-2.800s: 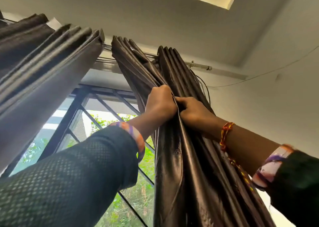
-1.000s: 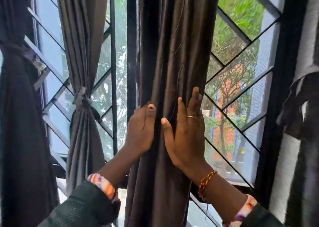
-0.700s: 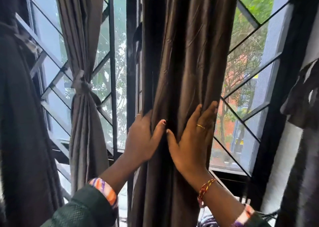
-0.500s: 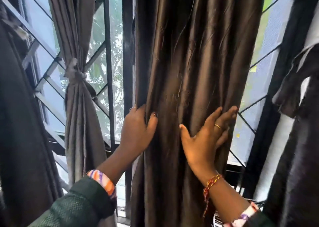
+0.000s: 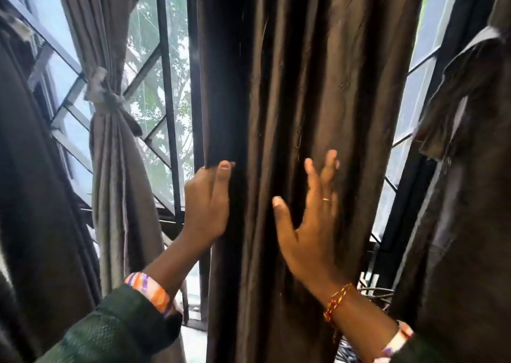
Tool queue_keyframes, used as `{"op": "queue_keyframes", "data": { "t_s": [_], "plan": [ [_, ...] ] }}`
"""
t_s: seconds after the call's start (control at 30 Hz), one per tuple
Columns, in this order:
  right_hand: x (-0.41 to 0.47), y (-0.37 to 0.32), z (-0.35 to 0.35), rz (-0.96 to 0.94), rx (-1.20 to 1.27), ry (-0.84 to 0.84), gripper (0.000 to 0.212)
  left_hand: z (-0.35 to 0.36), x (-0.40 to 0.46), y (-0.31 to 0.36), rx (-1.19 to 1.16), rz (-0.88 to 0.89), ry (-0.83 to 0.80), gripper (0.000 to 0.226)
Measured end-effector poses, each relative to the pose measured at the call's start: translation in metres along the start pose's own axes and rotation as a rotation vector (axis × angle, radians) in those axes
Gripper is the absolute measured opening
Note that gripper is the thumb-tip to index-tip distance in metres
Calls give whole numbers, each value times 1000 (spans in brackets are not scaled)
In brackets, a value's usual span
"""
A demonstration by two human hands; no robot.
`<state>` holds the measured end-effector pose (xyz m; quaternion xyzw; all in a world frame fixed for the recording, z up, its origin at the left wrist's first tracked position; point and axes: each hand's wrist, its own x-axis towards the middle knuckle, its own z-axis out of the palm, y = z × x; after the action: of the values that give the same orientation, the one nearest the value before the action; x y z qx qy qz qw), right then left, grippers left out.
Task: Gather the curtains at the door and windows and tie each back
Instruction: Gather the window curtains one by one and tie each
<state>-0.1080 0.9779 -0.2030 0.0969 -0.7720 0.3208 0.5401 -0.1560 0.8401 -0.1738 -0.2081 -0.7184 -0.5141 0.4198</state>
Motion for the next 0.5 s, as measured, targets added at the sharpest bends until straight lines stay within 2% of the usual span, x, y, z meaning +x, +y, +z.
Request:
{"op": "queue_keyframes", "data": {
  "t_s": [0.1, 0.17, 0.23, 0.37, 0.5],
  "plan": [
    [-12, -26, 9, -239, 0, -77, 66, -18, -3, -1, 198, 77, 0, 34],
    [-15, -37, 14, -367, -56, -86, 66, -36, -2, -8, 355, 65, -22, 44],
    [-17, -42, 16, -383, -102, -136, 69, -58, 4, -16, 440, 55, -10, 52],
    [-19, -46, 17, -109, -244, -301, 75, -96, 16, -33, 553, 29, 31, 54],
    [-17, -49, 21, 207, -274, -596, 92, -114, 16, -42, 707, 44, -45, 49]
  ]
}}
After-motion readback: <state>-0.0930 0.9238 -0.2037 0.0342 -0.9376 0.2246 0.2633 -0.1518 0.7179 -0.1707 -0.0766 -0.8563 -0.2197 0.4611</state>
